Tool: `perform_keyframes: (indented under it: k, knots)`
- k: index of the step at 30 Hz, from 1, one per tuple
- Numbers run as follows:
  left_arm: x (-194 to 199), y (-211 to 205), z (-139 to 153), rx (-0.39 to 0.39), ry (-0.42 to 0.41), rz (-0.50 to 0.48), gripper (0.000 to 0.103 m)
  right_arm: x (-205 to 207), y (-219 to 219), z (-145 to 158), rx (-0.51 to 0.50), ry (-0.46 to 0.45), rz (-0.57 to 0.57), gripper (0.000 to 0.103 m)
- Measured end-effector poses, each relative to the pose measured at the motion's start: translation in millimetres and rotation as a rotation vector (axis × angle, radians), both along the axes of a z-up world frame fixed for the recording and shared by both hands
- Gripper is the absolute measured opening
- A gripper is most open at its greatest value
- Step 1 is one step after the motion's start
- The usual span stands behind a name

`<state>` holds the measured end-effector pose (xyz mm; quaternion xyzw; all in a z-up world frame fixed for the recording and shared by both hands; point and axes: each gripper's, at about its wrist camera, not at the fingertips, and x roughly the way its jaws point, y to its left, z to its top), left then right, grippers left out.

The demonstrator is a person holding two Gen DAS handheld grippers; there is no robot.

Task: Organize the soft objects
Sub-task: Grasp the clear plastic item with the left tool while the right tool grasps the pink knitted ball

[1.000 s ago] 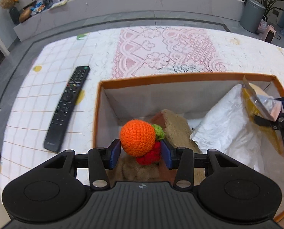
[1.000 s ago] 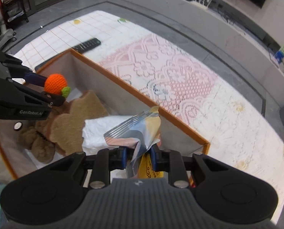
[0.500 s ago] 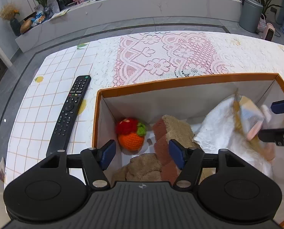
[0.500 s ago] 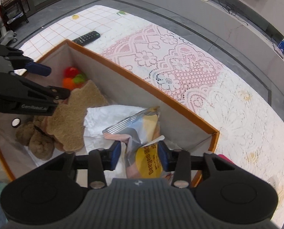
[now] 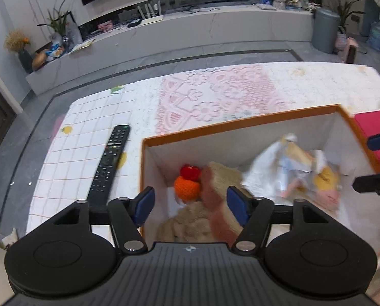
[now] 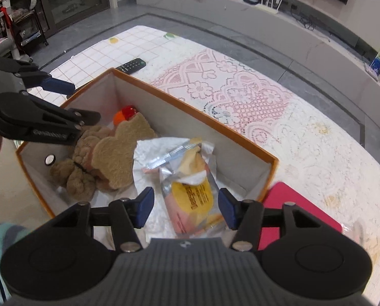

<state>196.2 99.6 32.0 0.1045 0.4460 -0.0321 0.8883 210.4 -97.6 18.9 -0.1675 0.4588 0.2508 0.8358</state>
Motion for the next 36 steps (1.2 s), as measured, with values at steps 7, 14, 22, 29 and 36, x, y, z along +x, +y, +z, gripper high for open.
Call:
perform_keyframes:
  k: [7,14,22,29,36]
  knots:
    - [-38.3,-39.3,25.4,-0.045,0.034,-0.092,0.066,-29.4,-32.6,13.1,-0.059,-0.023,0.008,0.051]
    - [-74.1,-96.5,47.7,-0.133,0.096,-0.171,0.066,-62.4,-86.8,22.9,-0.108,-0.041,-0.006,0.051]
    - [-99.0,-178.3,54.6,-0.181,0.093,-0.248,0.065,-90.3,-176.8,19.1,-0.126,-0.024,-0.134,0.051]
    - [-95.3,-240.2,27.7,-0.236,0.151,-0.21,0.062,-97.0,-251.2,5.8,-0.143,-0.005,-0.286,0.052]
    - [-78.2,-293.9,-11.2,-0.285,0.176,-0.186,0.046,-89.0,-302.4,-14.1,-0.104,0.017,-0.373,0.051]
